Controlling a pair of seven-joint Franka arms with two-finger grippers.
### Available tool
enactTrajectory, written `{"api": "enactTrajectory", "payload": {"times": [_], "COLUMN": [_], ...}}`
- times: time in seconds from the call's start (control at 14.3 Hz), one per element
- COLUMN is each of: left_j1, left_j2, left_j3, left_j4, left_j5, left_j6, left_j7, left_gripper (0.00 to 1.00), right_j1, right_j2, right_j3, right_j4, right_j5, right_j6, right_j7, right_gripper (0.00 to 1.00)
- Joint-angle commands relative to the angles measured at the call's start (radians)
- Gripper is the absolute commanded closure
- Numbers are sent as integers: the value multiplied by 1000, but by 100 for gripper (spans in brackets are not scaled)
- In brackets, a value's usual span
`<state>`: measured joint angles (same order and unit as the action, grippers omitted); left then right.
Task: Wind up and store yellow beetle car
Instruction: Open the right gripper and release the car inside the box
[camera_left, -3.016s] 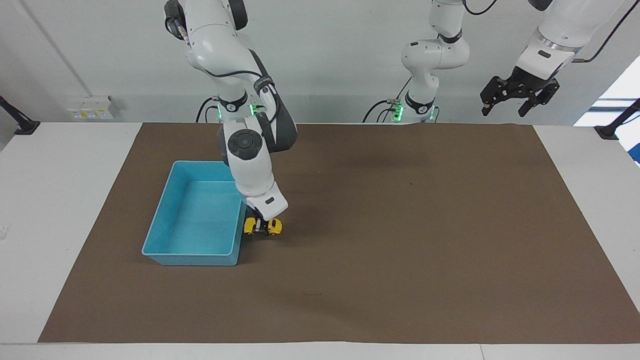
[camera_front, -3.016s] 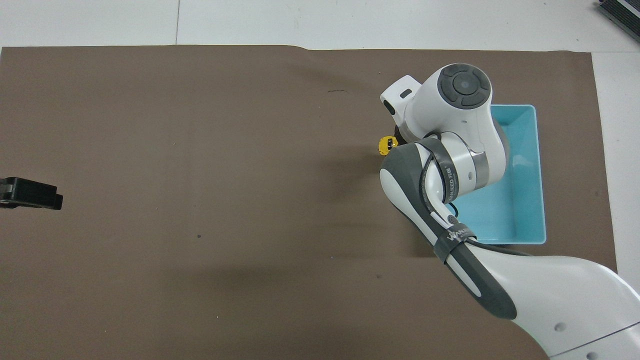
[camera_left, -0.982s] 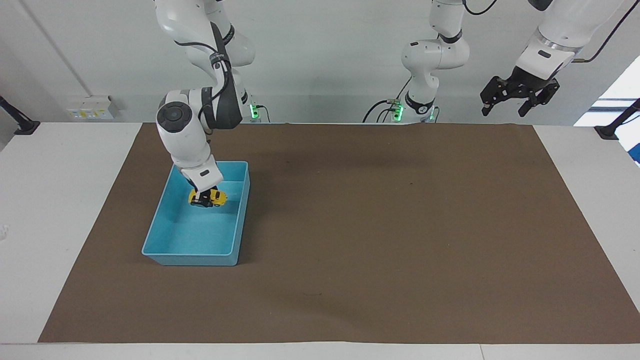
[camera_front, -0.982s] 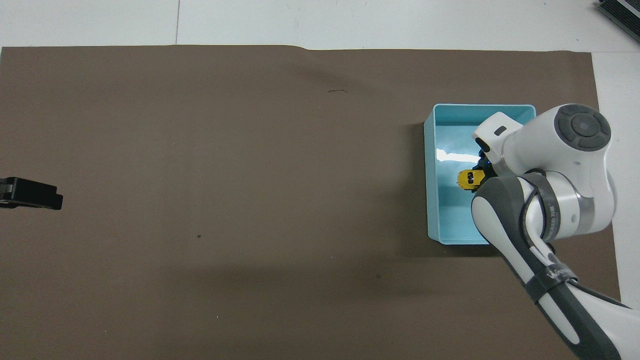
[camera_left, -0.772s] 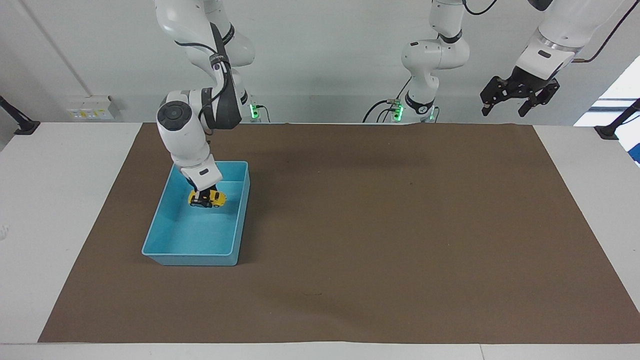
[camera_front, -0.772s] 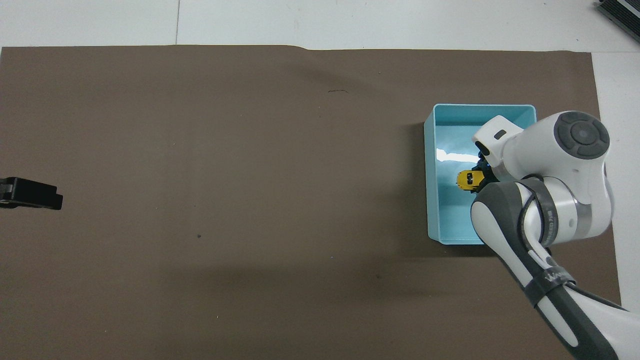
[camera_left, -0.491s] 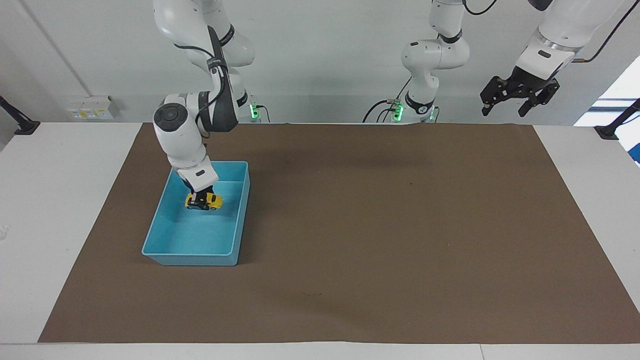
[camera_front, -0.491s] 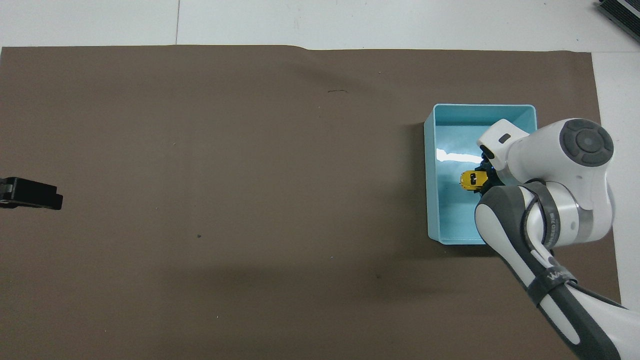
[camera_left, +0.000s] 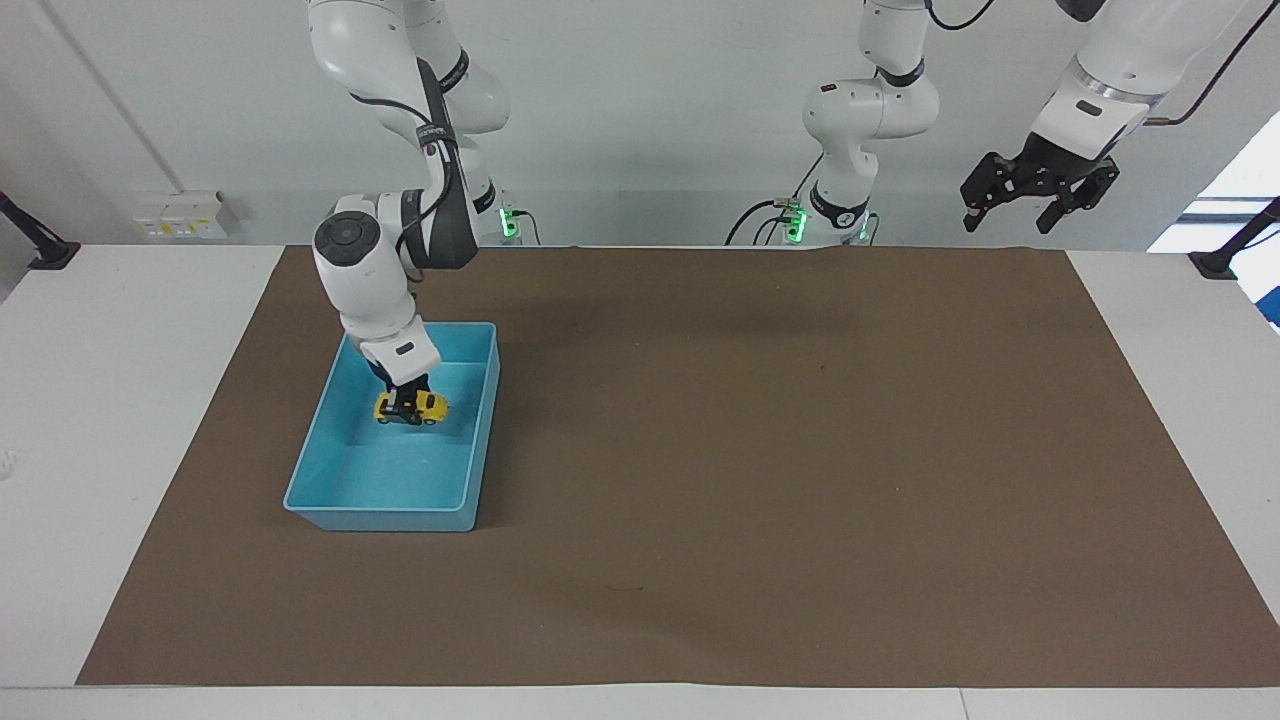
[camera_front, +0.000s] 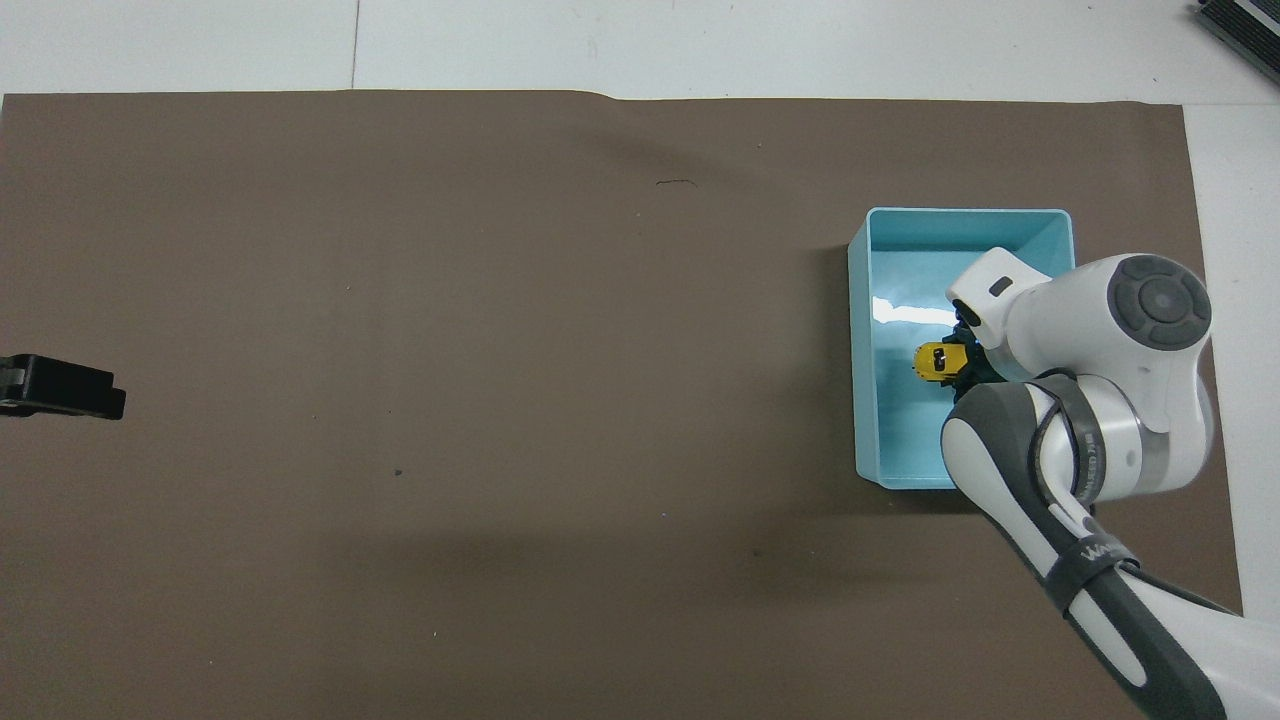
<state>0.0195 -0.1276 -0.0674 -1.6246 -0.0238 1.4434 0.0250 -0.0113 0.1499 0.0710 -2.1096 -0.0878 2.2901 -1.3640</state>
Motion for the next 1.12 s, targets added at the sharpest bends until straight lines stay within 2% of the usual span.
{"api": "enactTrajectory", "payload": {"times": [0.0, 0.56, 0.7, 0.84, 0.91, 1.05], "left_j1": [-3, -3, -3, -3, -3, -3], "left_j2": [-20, -20, -20, -20, -20, -20], "left_j3": [8, 8, 8, 8, 8, 8], "left_j4": [-17, -17, -17, -17, -17, -17], "left_j5": [-10, -10, -10, -10, -10, -10], "left_j6": [11, 11, 11, 11, 11, 11], "left_j7": [10, 10, 10, 10, 10, 10], "left_gripper": [0, 0, 0, 0, 0, 0], "right_j1": [-16, -13, -18, -18, -16, -16], "right_j2": [0, 48, 48, 50, 50, 50], "right_j3": [10, 10, 10, 10, 9, 10], "right_j4": [-21, -20, -18, -13, -12, -12], "right_j5": [-12, -12, -12, -4, -1, -1], "right_j6": [37, 78, 77, 68, 66, 66], "right_j7": [-27, -32, -32, -17, -15, -17], "right_gripper": [70, 70, 65, 9, 6, 5]}}
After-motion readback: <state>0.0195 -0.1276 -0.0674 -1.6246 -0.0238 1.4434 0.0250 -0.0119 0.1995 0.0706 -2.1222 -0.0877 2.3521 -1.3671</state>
